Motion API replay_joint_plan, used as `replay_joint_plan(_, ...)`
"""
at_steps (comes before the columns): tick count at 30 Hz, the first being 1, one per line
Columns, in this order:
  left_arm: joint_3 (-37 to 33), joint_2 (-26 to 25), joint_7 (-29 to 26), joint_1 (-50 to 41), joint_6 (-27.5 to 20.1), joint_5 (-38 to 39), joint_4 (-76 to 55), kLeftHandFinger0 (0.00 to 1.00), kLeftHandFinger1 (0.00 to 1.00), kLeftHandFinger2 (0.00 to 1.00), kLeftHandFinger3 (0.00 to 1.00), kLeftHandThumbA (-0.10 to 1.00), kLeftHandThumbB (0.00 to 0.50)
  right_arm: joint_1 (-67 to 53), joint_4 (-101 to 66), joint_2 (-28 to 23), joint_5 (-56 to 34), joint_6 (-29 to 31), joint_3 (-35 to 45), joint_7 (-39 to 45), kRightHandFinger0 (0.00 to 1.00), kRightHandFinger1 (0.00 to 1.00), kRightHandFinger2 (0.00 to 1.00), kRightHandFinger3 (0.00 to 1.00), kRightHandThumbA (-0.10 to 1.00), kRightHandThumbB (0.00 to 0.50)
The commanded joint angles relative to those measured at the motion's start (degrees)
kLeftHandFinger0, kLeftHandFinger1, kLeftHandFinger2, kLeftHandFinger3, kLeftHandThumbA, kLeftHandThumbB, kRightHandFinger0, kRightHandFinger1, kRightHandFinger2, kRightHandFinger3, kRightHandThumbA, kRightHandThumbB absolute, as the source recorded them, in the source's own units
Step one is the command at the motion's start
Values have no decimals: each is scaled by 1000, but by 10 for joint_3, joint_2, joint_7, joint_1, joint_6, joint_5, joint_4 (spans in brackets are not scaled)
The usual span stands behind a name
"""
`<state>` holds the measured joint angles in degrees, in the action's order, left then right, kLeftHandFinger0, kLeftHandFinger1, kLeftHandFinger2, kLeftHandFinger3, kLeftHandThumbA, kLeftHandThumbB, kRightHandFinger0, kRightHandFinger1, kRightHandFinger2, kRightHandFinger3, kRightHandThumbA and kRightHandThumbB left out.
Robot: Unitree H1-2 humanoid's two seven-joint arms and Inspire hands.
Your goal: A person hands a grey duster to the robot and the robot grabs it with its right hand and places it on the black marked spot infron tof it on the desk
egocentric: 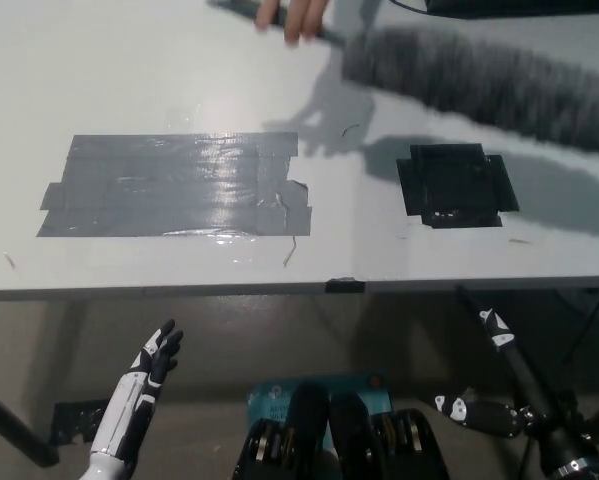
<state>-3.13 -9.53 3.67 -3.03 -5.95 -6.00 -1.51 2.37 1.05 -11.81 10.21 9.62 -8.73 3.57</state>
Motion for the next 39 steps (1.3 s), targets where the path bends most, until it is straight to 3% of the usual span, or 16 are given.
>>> replay_joint_plan(1, -1, -6, 5, 8, -21, -3, -8, 1000, 1000, 1000, 1000, 1000, 228, 9, -22, 2, 13, 31, 2, -3, 1000, 1000, 1000, 1000, 1000, 291)
replay_joint_plan(5, -2, -7, 6, 5, -18, -4, -12, 1000, 1000, 1000, 1000, 1000, 213, 2, -34, 5, 40, 49, 3, -22, 1000, 1000, 1000, 1000, 1000, 313)
replay_joint_plan(7, 0, -8, 8, 5, -17, 0, -12, 1000, 1000, 1000, 1000, 1000, 215, -5, -79, 9, 82, 67, 13, -51, 1000, 1000, 1000, 1000, 995, 289)
replay_joint_plan(9, 0, -7, 7, 7, -19, 2, -9, 1000, 1000, 1000, 1000, 1000, 223, -7, -127, 15, 131, 65, 29, -80, 1000, 1000, 1000, 1000, 977, 309)
replay_joint_plan(10, 1, -8, 6, 7, -18, -1, -10, 1000, 1000, 1000, 1000, 1000, 222, -6, -171, 17, 182, 48, 42, -95, 1000, 1000, 1000, 1000, 975, 309)
replay_joint_plan(14, 0, -9, 9, 3, -11, -1, -13, 1000, 1000, 1000, 1000, 1000, 222, 7, -291, 14, 303, -28, 75, -74, 1000, 1000, 1000, 1000, 1000, 388)
replay_joint_plan(19, -3, -9, 11, -8, -18, -3, -11, 1000, 1000, 1000, 1000, 1000, 214, 69, -345, 11, 368, -99, 85, -4, 1000, 1000, 1000, 1000, 1000, 426)
replay_joint_plan(24, -4, -9, 11, -20, -24, -4, -9, 1000, 1000, 1000, 1000, 1000, 208, 146, -282, 7, 399, -141, 68, 9, 1000, 1000, 1000, 1000, 958, 450)
replay_joint_plan(27, -5, -12, 10, -19, -23, -11, -10, 1000, 1000, 1000, 1000, 1000, 215, 190, -229, 5, 405, -152, 55, 7, 1000, 1000, 1000, 1000, 940, 439)
replay_joint_plan(39, -9, -12, 12, -19, -22, -12, -7, 1000, 1000, 1000, 1000, 1000, 202, 333, -31, 14, 434, -200, 2, -17, 1000, 1000, 1000, 1000, 943, 459)
